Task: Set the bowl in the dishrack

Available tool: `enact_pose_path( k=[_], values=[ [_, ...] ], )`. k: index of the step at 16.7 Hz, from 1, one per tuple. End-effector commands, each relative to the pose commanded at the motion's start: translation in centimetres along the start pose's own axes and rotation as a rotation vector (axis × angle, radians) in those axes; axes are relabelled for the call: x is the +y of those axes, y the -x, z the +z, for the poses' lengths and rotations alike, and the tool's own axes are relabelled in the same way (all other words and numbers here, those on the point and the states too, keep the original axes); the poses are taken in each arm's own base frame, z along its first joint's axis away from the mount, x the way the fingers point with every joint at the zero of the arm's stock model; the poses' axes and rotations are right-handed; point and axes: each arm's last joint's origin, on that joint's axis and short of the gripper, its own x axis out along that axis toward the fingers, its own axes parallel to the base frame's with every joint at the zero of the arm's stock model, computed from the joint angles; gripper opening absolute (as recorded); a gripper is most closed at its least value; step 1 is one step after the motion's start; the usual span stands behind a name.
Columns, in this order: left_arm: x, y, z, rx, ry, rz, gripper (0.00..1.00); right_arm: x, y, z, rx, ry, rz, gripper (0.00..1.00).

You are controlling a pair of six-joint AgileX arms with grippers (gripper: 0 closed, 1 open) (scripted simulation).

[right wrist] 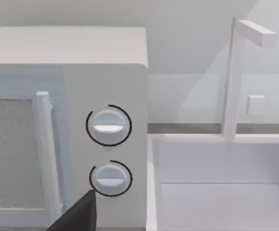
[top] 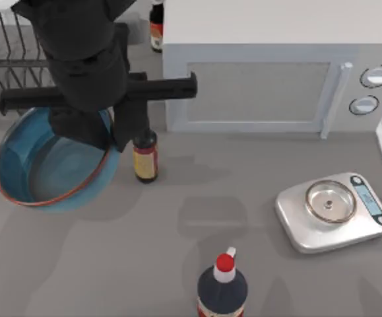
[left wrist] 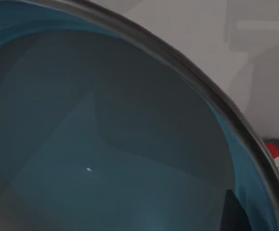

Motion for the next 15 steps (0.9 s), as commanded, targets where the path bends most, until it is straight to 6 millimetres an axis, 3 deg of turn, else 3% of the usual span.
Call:
enact_pose_path(
  k=[5,8,12,15],
  values=[
    [7.0,3.7,3.1,-0.364,0.098,-0.166,0.00,0.0,0.0,0.0,0.000,0.000,0.000,1.00],
    [12.2,5.9,3.7,-0.666,0.125,-0.202,0.00,0.0,0.0,0.0,0.000,0.000,0.000,1.00],
    [17.8,8.2,1.4,-1.060,0.086,-0.141,0.00,0.0,0.0,0.0,0.000,0.000,0.000,1.00],
    [20.0,9.3,-1.9,-1.283,0.023,-0.060,0.00,0.0,0.0,0.0,0.000,0.000,0.000,1.00]
  ],
)
